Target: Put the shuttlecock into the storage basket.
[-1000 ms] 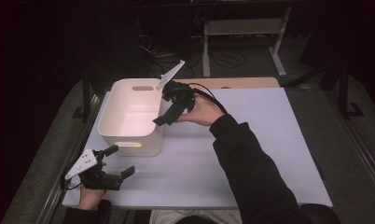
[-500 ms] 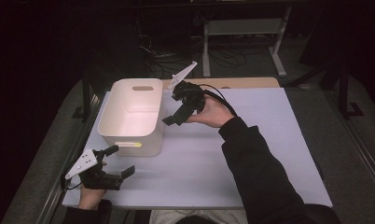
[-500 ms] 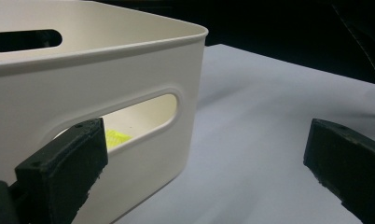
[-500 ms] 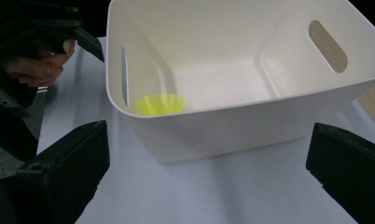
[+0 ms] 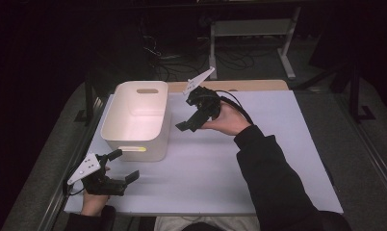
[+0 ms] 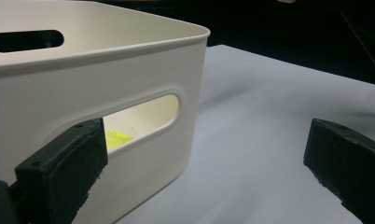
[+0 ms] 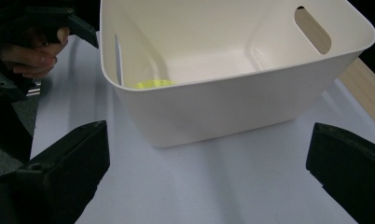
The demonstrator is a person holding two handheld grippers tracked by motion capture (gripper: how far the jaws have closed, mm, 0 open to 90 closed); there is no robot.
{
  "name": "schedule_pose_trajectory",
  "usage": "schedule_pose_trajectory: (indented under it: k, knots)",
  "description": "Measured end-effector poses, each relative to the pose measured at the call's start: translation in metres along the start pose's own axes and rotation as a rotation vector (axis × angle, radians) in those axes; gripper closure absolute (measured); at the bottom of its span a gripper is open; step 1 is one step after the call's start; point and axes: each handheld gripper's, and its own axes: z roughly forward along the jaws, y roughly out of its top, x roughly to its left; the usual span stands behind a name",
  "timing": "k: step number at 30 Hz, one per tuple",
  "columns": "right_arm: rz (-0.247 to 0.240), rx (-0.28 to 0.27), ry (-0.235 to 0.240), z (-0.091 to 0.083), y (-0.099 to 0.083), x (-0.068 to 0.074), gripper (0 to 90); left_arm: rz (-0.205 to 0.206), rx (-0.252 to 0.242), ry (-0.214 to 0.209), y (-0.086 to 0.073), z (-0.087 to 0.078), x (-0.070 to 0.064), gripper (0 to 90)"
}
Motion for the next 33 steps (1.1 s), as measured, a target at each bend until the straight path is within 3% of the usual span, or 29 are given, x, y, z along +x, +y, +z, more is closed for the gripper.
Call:
schedule_pose_trajectory:
  k: [12,33]
  knots:
    - [0.008,-0.02,-0.02,-0.013,-0.015,0.0,0.0,-0.004,-0.005,0.004,0.0,0.001,0.001,0.0]
    - [0.091,-0.065,-0.064,-0.038,-0.063,-0.01,0.0,0.001,-0.001,0.004,0.0,0.001,0.001,0.0]
